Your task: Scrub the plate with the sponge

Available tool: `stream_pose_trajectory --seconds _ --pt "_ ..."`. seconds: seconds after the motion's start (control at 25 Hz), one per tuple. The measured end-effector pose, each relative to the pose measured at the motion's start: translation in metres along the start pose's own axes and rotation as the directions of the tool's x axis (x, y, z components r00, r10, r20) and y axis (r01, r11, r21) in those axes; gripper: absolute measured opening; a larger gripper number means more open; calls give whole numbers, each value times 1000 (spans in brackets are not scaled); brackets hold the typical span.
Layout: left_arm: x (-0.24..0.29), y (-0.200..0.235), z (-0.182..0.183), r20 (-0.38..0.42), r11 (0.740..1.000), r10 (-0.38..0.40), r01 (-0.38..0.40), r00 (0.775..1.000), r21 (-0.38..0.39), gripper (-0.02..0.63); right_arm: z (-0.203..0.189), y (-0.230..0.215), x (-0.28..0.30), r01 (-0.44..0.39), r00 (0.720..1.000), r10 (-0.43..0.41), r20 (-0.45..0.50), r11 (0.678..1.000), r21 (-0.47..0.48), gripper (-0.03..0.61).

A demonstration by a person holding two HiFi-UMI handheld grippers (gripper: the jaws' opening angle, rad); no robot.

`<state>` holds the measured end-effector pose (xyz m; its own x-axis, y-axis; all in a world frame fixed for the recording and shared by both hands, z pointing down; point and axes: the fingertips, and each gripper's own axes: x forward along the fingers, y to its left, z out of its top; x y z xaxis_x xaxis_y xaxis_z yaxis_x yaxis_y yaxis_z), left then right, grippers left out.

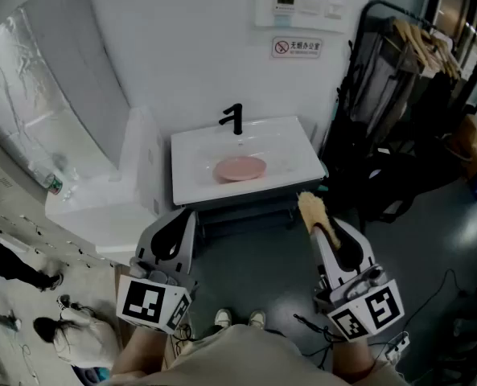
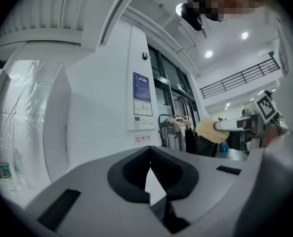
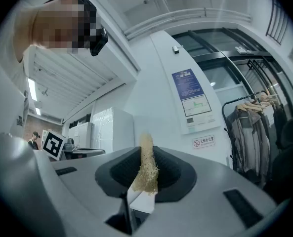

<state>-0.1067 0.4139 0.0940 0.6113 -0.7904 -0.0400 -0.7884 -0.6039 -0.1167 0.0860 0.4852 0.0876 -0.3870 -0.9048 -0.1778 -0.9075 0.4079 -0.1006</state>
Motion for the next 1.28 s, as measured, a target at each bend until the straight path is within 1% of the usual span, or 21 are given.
stream_pose_trajectory --seconds 0.16,0.4,0.56,0.8,1.0,1.28 --pt "4 -3 -2 -7 1000 -1 1 1000 -1 5 4 -5 1 -9 1000 9 22 1000 -5 82" --pt "13 -16 -1 -4 1000 -7 7 1000 13 5 1 -14 -1 -26 999 27 21 1000 -8 83" --pt "17 -26 -1 -4 1000 0 0 1000 23 6 -4 -20 -6 -44 999 44 10 999 -5 83" --pt "17 -41 -11 -29 999 27 -27 999 21 5 -15 -37 -24 -37 999 37 -15 999 4 84" --pt "17 -54 -17 -46 999 25 -24 999 27 6 -24 -44 -31 -50 998 51 -25 998 27 84" --pt "26 -49 -28 -56 999 36 -34 998 32 6 -37 -55 -21 -64 997 65 -46 998 29 84"
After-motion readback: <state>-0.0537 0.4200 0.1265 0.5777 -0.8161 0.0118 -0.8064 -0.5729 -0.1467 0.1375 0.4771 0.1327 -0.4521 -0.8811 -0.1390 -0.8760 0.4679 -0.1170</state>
